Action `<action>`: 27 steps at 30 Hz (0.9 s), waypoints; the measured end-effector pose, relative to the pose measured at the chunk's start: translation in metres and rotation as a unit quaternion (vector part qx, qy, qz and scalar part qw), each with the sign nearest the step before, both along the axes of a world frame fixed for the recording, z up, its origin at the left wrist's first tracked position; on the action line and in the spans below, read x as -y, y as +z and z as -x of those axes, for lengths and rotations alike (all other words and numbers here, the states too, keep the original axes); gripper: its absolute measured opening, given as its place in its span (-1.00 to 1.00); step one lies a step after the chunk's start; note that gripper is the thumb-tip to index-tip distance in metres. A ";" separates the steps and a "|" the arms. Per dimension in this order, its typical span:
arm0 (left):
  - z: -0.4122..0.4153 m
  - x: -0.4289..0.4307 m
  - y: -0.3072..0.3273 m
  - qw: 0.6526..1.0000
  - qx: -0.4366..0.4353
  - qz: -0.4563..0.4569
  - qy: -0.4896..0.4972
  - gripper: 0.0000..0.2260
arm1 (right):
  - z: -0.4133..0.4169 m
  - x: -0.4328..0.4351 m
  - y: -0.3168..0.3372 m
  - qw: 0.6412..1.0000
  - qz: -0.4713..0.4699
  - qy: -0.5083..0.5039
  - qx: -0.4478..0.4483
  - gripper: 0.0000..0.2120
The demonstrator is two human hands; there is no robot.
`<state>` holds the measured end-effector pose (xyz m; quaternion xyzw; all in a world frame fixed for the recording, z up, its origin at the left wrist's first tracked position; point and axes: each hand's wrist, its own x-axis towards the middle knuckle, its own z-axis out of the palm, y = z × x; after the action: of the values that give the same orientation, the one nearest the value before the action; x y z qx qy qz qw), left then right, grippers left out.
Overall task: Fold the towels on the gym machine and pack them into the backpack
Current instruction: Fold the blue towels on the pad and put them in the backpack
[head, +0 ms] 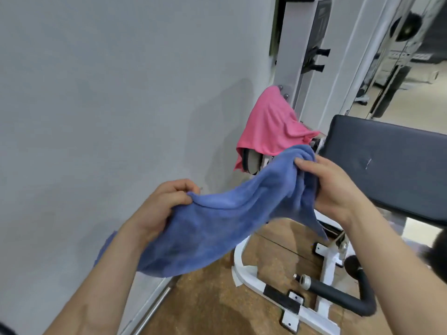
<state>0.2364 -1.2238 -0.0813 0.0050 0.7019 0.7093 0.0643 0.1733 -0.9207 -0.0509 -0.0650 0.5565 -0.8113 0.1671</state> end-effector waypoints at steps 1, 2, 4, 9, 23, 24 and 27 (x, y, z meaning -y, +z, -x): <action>0.002 -0.010 -0.001 0.998 0.022 0.005 -0.062 -0.90 | -0.005 -0.002 0.005 1.000 -0.019 -0.002 -0.012 -0.80; 0.006 -0.020 -0.001 0.993 0.037 0.016 -0.110 -0.83 | -0.010 -0.005 0.011 0.999 -0.038 0.005 -0.032 -0.75; 0.016 -0.048 0.002 0.985 0.048 0.037 -0.161 -0.70 | -0.020 -0.014 0.021 0.995 -0.068 0.027 -0.065 -0.69; 0.032 -0.161 0.016 0.980 -0.010 -0.044 -0.195 -0.61 | -0.027 -0.053 0.036 0.989 -0.093 0.042 -0.108 -0.71; 0.105 -0.405 0.045 0.988 -0.148 0.030 0.021 -0.76 | -0.001 -0.332 -0.017 0.964 -0.262 0.006 -0.043 -0.83; 0.111 -0.406 0.040 0.987 -0.143 0.065 0.026 -0.70 | 0.004 -0.343 -0.017 0.961 -0.271 -0.011 -0.048 -0.86; 0.125 -0.405 0.024 0.974 -0.106 0.187 0.065 -0.59 | 0.025 -0.365 -0.014 0.894 -0.427 -0.046 -0.125 -0.88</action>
<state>0.1113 -0.8187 -0.0577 0.0229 0.8237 0.5637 -0.0571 0.1478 -0.5554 -0.0647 -0.0630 0.8680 -0.4874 0.0706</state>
